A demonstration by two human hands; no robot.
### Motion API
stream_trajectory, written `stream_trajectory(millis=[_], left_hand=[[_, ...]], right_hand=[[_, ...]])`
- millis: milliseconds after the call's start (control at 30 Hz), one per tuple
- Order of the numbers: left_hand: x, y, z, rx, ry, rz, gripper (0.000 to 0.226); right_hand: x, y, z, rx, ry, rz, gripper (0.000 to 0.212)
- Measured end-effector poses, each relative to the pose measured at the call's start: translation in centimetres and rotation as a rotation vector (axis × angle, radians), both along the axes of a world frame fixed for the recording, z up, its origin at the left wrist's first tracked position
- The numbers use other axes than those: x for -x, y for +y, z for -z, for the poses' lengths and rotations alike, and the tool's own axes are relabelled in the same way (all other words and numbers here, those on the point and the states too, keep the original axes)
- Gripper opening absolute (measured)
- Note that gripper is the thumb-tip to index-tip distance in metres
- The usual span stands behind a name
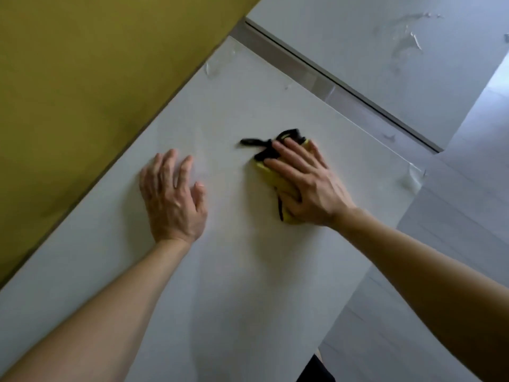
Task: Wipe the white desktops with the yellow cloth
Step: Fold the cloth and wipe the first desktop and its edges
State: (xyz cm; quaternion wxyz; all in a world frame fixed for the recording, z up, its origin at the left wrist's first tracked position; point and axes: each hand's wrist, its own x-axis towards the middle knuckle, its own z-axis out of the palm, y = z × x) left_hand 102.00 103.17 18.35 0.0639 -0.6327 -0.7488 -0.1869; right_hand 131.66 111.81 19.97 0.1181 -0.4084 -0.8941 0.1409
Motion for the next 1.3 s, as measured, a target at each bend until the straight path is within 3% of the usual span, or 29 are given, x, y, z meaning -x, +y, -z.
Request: stream_trajectory(millis=[100, 167, 300, 400, 567, 667, 900, 1033, 1167, 1300], left_hand=[[-0.1, 0.0, -0.2, 0.018, -0.010, -0.011, 0.048], [-0.1, 0.0, -0.2, 0.016, 0.002, -0.009, 0.049], [0.2, 0.0, 0.0, -0.005, 0.034, 0.000, 0.045], [0.1, 0.1, 0.0, 0.007, 0.036, -0.016, 0.046], [-0.2, -0.1, -0.2, 0.017, -0.009, -0.018, 0.049], [-0.3, 0.3, -0.3, 0.028, -0.012, -0.023, 0.050], [-0.3, 0.1, -0.4, 0.020, 0.006, -0.038, 0.045], [-0.4, 0.0, -0.5, 0.040, -0.003, -0.041, 0.049], [-0.6, 0.1, -0.9, 0.051, -0.022, -0.040, 0.051], [-0.5, 0.2, -1.0, 0.063, -0.014, -0.036, 0.052]], right_hand=[[0.1, 1.5, -0.6, 0.003, -0.039, 0.632, 0.073], [5.5, 0.6, -1.0, 0.038, -0.093, 0.798, 0.078], [15.9, -0.4, -1.9, 0.057, -0.047, 0.311, 0.077], [13.9, 0.4, -0.8, 0.036, -0.026, 0.206, 0.074], [1.9, -4.0, -0.9, 0.047, -0.052, 0.588, 0.075], [3.5, -1.9, -0.6, 0.060, -0.131, 0.757, 0.077], [17.7, 11.0, -1.4, 0.103, -0.072, 0.559, 0.078], [12.2, 8.1, -0.9, 0.088, -0.017, 0.475, 0.078], [4.6, 1.5, -0.3, 0.061, -0.054, 0.679, 0.075], [9.3, 3.4, -0.5, 0.069, -0.130, 0.779, 0.078]])
